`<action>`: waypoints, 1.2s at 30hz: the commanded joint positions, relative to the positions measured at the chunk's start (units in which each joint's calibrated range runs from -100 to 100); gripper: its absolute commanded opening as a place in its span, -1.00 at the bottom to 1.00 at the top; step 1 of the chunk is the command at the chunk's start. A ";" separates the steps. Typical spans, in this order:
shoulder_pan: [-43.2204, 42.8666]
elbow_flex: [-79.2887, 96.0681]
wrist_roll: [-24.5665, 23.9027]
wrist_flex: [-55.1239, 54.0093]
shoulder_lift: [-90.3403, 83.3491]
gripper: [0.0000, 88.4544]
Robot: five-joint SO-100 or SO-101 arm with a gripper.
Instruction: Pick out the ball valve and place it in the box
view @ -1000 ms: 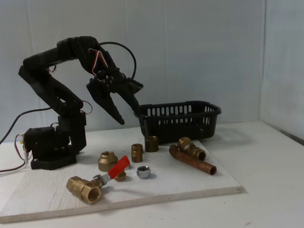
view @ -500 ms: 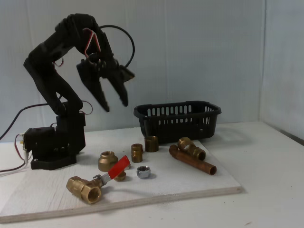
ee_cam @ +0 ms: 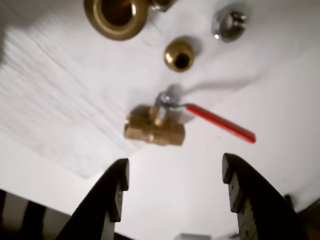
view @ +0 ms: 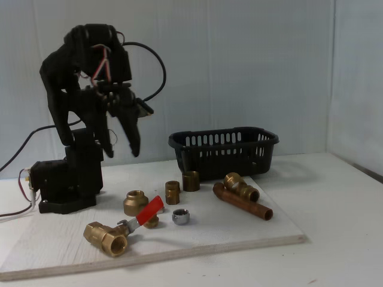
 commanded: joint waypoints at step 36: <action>22.21 12.00 18.33 -25.83 3.45 -0.54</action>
